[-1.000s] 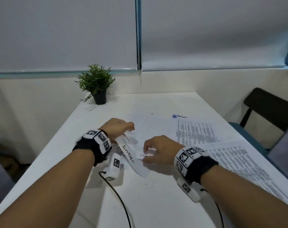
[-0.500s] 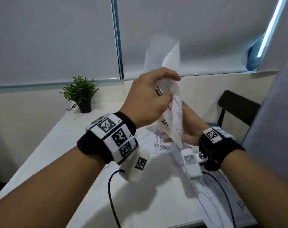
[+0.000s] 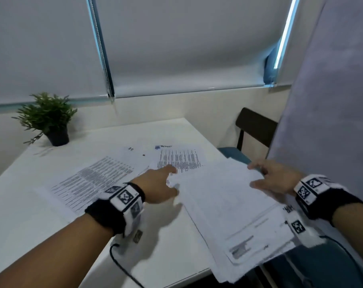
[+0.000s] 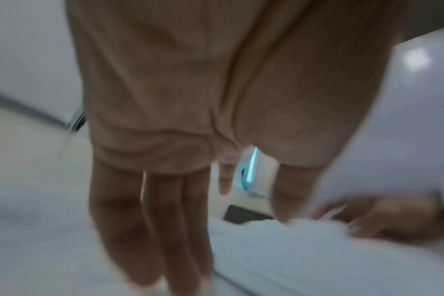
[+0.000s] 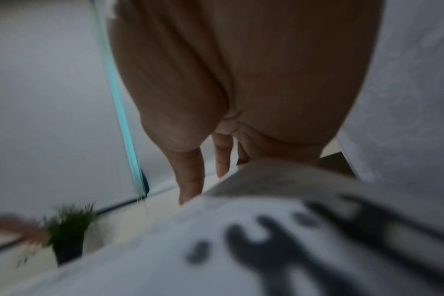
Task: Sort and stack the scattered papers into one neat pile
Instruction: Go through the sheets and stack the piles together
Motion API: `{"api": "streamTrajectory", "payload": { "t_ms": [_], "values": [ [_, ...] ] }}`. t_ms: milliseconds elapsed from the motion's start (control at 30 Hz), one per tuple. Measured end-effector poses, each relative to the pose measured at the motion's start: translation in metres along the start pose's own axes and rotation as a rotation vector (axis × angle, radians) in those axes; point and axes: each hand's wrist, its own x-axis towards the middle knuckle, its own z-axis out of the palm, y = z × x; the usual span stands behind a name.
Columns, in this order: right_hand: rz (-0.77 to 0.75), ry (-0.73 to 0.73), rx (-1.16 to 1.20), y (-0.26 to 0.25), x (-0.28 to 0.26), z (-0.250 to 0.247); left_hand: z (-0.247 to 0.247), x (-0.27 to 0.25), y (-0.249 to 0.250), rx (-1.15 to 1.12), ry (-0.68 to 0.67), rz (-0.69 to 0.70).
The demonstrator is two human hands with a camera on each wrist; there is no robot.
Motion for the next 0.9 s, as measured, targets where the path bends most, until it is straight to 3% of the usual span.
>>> {"api": "streamTrajectory", "payload": {
  "t_ms": [33, 100, 200, 400, 567, 733, 833, 900],
  "values": [
    [-0.007, -0.029, -0.103, 0.001, 0.001, 0.006, 0.000, 0.014, -0.005, 0.120, 0.113, -0.034],
    [-0.007, -0.068, -0.237, -0.002, 0.005, 0.020, 0.000, 0.042, -0.014, 0.165, 0.216, -0.139],
    [0.017, -0.115, -0.309, -0.005, 0.018, 0.036, 0.006, 0.074, -0.017, 0.176, 0.223, -0.240],
    [0.101, -0.128, -0.276, -0.015, 0.029, 0.042, 0.026, 0.115, -0.019, 0.326, 0.209, -0.252],
    [0.136, -0.108, -0.250, -0.015, 0.030, 0.044, 0.025, 0.127, -0.023, 0.258, 0.240, -0.292],
    [0.156, -0.076, -0.239, -0.019, 0.022, 0.042, 0.019, 0.128, -0.023, -0.019, 0.234, -0.392],
    [0.131, -0.050, -0.261, -0.023, 0.018, 0.040, 0.015, 0.125, -0.020, -0.084, 0.318, -0.334],
    [0.130, -0.048, -0.283, -0.027, 0.015, 0.038, 0.017, 0.119, -0.015, -0.019, 0.286, -0.315]
  ]
}}
